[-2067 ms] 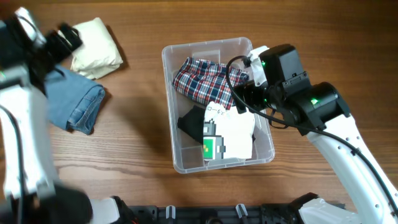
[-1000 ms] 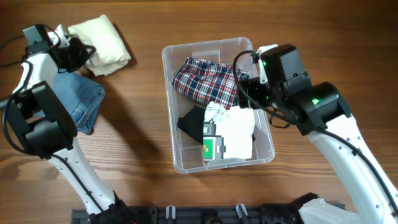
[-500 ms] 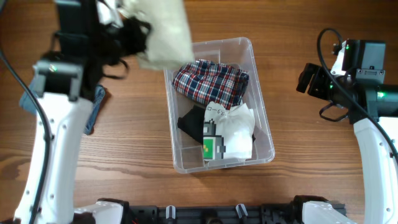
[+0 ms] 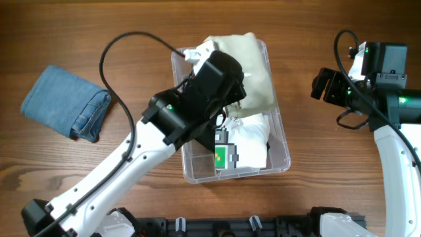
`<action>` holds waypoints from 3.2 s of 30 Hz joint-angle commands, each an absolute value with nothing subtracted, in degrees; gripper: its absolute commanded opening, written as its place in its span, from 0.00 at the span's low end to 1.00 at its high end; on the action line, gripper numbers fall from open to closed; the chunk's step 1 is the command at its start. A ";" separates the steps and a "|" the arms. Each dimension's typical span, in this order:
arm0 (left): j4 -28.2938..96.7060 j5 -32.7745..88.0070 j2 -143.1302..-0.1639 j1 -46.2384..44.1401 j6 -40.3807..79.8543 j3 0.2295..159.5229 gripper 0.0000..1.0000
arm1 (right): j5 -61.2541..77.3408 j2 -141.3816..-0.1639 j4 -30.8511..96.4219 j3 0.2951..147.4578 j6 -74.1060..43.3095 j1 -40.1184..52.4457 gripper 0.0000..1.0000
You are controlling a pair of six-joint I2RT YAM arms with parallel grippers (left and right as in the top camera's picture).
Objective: Pack container
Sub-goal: 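Carry the cream cloth into the box and release it, then move the left gripper to the blue jeans and grasp them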
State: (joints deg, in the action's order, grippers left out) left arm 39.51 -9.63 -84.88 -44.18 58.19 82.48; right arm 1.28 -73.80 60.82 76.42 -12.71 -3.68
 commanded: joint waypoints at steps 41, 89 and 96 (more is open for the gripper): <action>39.53 -9.43 -116.20 -34.39 60.86 79.59 0.04 | 2.02 -73.01 60.69 76.49 -11.77 -3.66 1.00; 30.46 24.75 -109.86 40.53 22.65 66.96 1.00 | 2.66 -73.78 60.53 76.44 -8.99 -3.66 1.00; 28.16 29.21 -110.89 35.55 22.68 66.98 0.08 | 2.68 -73.78 60.71 76.44 -8.95 -3.66 1.00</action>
